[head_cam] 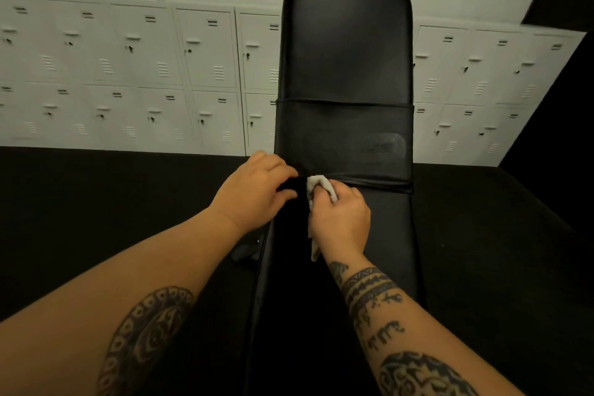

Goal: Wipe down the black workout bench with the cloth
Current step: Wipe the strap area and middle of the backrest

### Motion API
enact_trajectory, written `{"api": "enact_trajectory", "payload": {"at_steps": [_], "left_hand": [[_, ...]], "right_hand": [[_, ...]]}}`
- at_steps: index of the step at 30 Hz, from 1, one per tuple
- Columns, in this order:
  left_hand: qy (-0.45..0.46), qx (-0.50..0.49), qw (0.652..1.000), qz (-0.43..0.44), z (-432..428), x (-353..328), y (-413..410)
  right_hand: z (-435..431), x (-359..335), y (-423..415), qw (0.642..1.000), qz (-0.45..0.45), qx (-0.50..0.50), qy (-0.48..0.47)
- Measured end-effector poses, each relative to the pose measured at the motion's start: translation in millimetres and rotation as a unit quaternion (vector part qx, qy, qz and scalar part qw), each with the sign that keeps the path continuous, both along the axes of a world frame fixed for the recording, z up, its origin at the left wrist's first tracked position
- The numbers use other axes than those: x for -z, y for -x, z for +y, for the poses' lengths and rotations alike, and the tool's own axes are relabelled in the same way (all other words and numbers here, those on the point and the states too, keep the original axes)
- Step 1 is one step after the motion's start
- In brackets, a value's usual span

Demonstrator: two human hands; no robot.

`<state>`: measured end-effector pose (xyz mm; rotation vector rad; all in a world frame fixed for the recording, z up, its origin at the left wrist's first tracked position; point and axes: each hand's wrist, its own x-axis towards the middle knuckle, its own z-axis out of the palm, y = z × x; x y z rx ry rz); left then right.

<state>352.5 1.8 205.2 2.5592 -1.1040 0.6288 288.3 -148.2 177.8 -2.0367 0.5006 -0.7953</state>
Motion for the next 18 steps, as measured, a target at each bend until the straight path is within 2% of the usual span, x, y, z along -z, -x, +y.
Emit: {"api": "enact_trajectory", "payload": {"at_steps": [2, 4, 8, 10, 14, 16, 18], "left_hand": [[0.019, -0.013, 1.0, -0.011, -0.2, 0.6, -2.7], [0.038, -0.024, 0.999, 0.02, -3.6, -3.4, -7.5], [0.139, -0.097, 0.96, 0.224, -9.9, -26.8, -22.7], [0.141, -0.106, 0.941, 0.288, -10.5, -35.0, -30.4], [0.168, -0.102, 0.916, 0.349, -11.1, -40.0, -34.0], [0.178, -0.103, 0.912, 0.355, -11.7, -39.1, -32.4], [0.193, -0.099, 0.907, 0.361, -11.3, -37.4, -32.3]], "right_hand": [[3.7, 3.7, -3.1, 1.0, -0.004, 0.012, -0.009], [11.5, 5.9, -5.3, 1.0, -0.018, 0.016, 0.012], [30.6, 3.7, -16.4, 0.987, 0.003, -0.02, 0.159], [31.2, 4.1, -19.2, 0.969, 0.004, -0.049, 0.243], [15.0, 15.6, -11.4, 0.899, 0.0, -0.124, 0.419], [0.4, 17.1, -8.1, 0.905, 0.008, -0.105, 0.413], [-9.6, 13.7, -4.7, 0.935, 0.017, -0.044, 0.351]]}}
